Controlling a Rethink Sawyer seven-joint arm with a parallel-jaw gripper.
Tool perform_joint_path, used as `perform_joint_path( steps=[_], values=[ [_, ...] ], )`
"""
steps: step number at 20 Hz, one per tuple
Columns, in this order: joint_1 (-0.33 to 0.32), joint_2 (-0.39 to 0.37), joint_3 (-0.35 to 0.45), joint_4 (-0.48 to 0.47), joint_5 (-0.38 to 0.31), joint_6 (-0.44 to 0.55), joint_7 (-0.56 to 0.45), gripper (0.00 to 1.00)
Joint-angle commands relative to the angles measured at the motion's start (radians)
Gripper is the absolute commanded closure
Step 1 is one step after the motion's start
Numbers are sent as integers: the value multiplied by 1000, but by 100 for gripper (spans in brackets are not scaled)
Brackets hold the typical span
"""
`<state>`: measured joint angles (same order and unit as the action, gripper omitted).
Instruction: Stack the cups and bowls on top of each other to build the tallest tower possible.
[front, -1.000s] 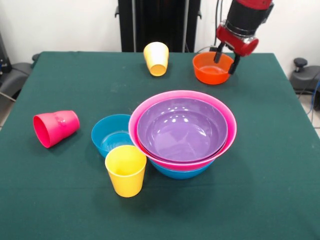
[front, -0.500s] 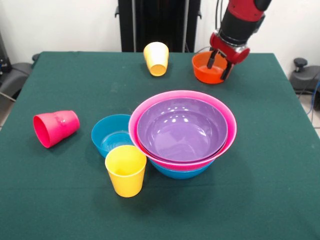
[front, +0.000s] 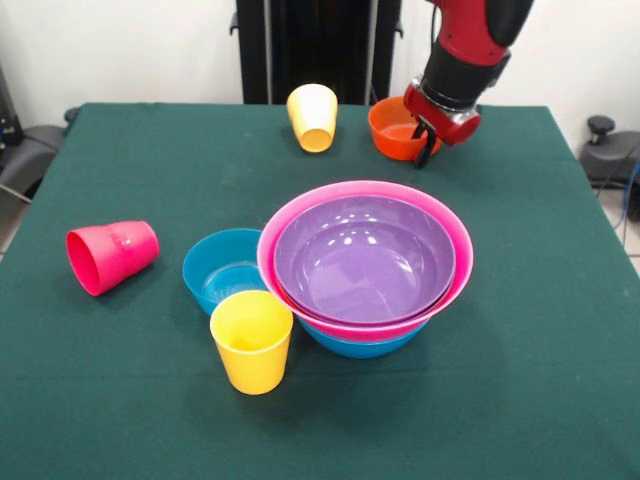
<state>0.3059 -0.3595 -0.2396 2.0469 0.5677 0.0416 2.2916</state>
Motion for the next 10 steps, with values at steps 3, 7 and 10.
perform_joint_path(
  steps=[3, 7, 10],
  values=[
    [60, 126, -28, -246, -16, 167, 59, 100],
    [85, 164, -121, -407, -31, 333, 67, 100],
    [57, 151, -154, -523, -62, 488, 82, 100]
  ],
)
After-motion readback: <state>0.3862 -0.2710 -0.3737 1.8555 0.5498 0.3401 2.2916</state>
